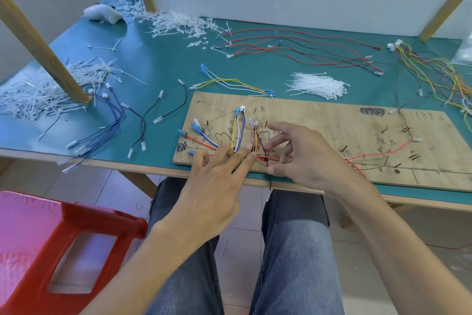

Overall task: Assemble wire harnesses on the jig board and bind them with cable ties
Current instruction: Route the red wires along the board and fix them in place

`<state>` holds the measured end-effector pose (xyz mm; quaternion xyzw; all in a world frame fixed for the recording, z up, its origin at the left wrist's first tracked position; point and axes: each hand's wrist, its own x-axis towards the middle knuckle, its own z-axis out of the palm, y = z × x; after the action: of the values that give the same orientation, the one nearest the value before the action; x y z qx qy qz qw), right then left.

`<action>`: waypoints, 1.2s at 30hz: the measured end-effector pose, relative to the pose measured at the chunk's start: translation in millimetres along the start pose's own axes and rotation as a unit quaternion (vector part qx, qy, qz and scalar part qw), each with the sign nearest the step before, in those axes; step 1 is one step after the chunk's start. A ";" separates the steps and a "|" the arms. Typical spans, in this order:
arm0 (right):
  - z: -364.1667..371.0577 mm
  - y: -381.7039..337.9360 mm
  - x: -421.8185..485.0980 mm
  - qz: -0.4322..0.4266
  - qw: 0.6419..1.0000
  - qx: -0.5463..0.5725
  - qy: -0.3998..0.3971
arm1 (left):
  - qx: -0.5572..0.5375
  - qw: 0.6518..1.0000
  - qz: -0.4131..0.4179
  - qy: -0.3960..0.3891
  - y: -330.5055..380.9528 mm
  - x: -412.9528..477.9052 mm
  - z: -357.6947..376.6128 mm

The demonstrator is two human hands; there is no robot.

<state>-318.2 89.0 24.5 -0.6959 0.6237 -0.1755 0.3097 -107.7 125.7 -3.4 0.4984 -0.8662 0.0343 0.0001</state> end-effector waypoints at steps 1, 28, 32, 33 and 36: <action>-0.3 -1.5 0.5 -0.003 1.000 0.000 -0.008 | -0.008 1.000 -0.002 0.006 0.4 0.2 -1.2; -103.6 79.2 -73.7 0.066 0.947 -0.290 0.118 | 0.009 0.999 0.009 0.039 2.8 -1.5 9.1; -91.1 88.4 -82.0 0.103 0.949 -0.241 0.174 | 0.010 0.999 0.002 0.053 4.3 -0.3 10.2; -84.0 87.6 -82.1 0.106 0.947 -0.230 0.196 | 0.009 0.998 0.001 0.059 4.3 -0.2 10.8; -70.6 88.9 -85.4 0.139 0.930 -0.225 0.256 | 0.005 0.997 0.005 0.080 3.9 0.3 13.2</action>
<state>-443.9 154.8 31.6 -0.5850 0.7955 -0.1580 -0.0042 -110.8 126.6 -16.8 0.4895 -0.8658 0.0786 0.0669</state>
